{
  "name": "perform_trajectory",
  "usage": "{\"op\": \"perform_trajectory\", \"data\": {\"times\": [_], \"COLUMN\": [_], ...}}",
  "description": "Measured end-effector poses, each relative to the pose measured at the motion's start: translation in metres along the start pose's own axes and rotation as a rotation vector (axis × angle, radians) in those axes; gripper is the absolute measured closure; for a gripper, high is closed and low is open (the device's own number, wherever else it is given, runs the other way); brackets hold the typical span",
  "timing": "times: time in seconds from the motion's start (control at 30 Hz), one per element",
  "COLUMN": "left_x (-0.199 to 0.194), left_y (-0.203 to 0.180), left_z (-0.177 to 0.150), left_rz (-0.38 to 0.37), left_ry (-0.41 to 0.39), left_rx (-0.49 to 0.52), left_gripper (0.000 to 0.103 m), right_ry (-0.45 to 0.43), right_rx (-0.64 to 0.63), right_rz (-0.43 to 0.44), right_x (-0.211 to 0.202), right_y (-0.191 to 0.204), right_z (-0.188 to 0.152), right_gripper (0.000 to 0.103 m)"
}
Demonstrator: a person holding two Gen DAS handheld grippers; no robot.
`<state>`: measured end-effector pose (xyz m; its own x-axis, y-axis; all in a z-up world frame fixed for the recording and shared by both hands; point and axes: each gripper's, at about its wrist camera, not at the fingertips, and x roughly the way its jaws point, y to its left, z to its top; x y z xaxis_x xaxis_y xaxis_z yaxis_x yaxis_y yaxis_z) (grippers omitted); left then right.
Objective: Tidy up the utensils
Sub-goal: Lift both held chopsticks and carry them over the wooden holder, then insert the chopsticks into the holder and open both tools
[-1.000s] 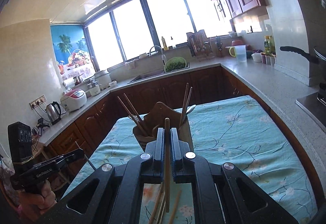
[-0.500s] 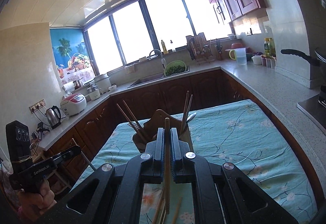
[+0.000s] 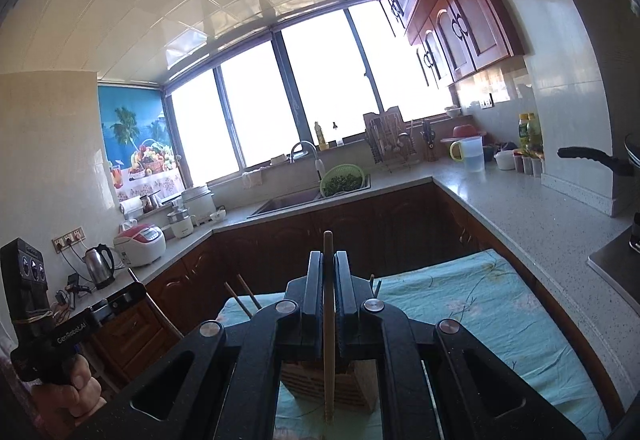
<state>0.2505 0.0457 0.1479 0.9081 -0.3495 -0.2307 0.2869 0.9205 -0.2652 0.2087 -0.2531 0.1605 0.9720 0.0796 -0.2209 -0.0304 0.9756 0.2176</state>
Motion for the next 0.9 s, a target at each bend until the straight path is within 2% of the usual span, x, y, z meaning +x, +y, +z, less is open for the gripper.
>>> {"op": "perform_trajectory", "data": {"times": [0.23,0.5,0.77,0.9], "left_x": [0.046,0.101,0.139,0.158], "left_y": [0.01,0.017,0.016,0.023], "left_z": [0.007,-0.018,-0.059,-0.067], "left_rz": [0.03,0.085,0.078,0.081], "left_ry": [-0.052,-0.058,0.027,0.081], "left_rx": [-0.006,-0.056,-0.065,-0.077], "left_gripper": [0.101,0.101,0.101,0.1], "right_ry": [-0.042,-0.009,0.079,0.123], "right_rx": [-0.006,0.013,0.051,0.064], "right_rz": [-0.016,-0.052,-0.062,-0.064], "right_x": [0.035,0.069,0.091,0.099], "right_y": [-0.001,-0.017,-0.032,-0.037], "right_z": [0.016,-0.013,-0.048,-0.06], "right_gripper": [0.098,0.098,0.098,0.098]}}
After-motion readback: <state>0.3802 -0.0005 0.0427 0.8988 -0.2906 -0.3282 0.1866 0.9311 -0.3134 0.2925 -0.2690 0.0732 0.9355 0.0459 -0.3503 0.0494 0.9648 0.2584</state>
